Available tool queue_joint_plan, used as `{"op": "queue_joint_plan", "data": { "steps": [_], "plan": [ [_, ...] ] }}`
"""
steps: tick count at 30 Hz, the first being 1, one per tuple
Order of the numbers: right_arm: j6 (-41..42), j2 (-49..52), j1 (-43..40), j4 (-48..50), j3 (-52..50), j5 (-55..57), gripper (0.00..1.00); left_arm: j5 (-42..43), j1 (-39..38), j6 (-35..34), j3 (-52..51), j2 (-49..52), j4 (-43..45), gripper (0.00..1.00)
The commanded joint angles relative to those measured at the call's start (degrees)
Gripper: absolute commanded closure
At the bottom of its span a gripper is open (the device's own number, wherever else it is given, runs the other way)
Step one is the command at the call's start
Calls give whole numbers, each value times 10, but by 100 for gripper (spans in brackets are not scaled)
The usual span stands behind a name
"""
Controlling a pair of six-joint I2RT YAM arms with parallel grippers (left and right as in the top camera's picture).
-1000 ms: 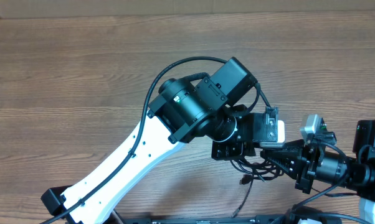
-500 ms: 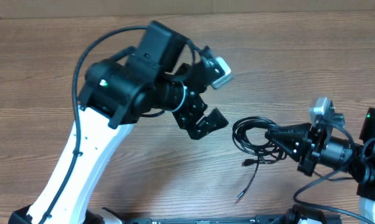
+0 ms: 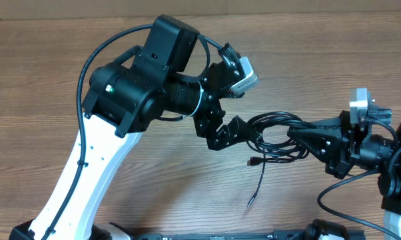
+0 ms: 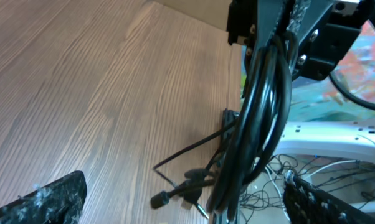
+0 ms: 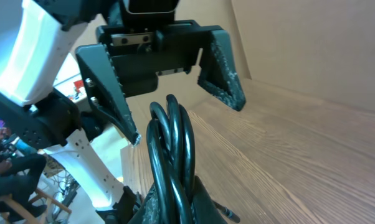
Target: Untangle cables
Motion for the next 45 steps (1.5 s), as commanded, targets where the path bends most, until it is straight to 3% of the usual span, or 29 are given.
{"op": "queue_joint_plan", "data": {
  "steps": [1,6,9,16,25,26,30,36,45],
  "plan": [
    [4,-3,-1,4,5,-35,96,38,0,11,10,-5,8,0],
    [6,0,-1,14,5,-34,96,38,0,5,10,-5,9,0],
    [67,12,-1,44,5,-25,96,38,0,-10,10,-5,10,0],
    [340,51,-1,167,5,109,96,36,1,-72,10,-5,12,0],
    [660,56,-1,278,5,235,96,37,-7,-296,9,-4,67,0],
    [738,56,-1,281,5,263,96,37,-12,-334,9,-4,84,0],
    [855,56,-1,290,5,277,96,36,-22,-388,9,-2,129,0],
    [889,55,0,329,5,277,96,35,-42,-552,9,23,219,0],
    [889,56,-1,329,5,283,96,37,-70,-621,9,65,247,0]
  ]
}}
